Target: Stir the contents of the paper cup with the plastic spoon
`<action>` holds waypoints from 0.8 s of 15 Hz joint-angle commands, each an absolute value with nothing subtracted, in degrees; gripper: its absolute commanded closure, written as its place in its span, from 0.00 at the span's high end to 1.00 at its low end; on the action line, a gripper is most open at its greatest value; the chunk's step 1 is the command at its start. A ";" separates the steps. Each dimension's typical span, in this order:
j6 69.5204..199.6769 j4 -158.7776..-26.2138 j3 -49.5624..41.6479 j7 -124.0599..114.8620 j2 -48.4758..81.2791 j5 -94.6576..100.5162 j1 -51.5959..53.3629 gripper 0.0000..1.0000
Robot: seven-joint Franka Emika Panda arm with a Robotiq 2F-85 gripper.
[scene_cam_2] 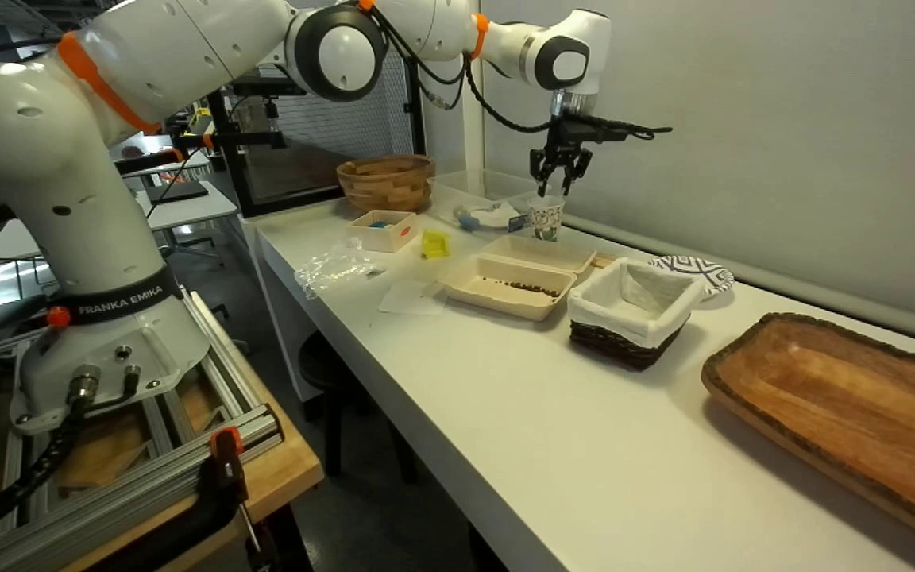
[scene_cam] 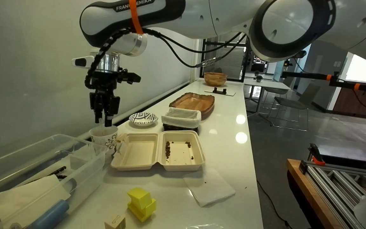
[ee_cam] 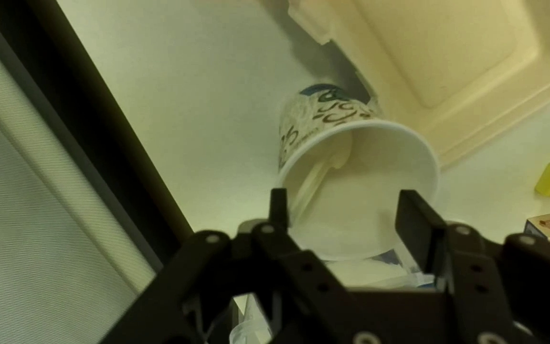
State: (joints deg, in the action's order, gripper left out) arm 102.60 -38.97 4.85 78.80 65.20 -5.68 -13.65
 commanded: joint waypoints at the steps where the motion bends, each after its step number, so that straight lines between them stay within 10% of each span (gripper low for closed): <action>1: 99.88 -35.82 4.85 78.17 66.98 -5.65 -13.48 0.55; 12: 99.72 -35.06 3.44 76.41 66.42 -4.23 -12.45 0.50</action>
